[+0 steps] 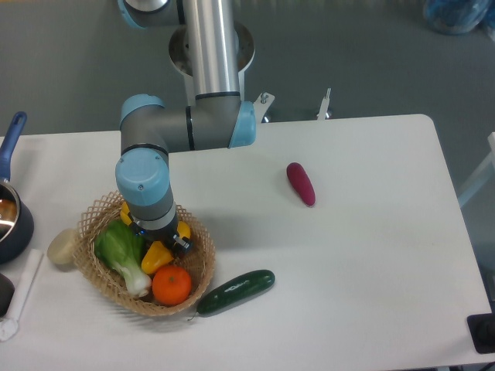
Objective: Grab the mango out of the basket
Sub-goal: 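Close the gripper on the yellow fruit beside the yellow pepper, then lift the grasped yellow fruit up out of the basket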
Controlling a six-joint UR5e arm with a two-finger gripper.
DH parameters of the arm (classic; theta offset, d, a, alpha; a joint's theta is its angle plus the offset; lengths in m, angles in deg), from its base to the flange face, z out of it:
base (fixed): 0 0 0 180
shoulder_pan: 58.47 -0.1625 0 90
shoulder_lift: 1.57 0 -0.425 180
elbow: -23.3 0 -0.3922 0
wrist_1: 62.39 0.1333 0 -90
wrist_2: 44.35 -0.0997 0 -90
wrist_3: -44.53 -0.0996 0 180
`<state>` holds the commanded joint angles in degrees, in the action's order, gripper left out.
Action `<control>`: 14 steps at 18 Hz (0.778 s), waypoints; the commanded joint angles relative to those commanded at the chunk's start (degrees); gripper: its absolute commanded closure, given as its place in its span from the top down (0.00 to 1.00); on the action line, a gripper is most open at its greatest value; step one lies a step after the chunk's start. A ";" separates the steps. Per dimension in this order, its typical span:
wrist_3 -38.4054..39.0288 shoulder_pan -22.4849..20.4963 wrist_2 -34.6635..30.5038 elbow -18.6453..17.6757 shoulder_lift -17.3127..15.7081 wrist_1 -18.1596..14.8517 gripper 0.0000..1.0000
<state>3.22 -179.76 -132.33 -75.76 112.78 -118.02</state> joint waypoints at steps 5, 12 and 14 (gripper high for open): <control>-0.35 -1.67 0.44 1.40 -3.42 -0.09 0.03; -0.79 -7.47 5.27 3.86 -9.92 0.18 0.03; -0.62 -8.70 7.20 5.00 -11.16 0.18 0.03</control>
<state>2.60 -188.45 -125.13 -70.75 101.62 -117.84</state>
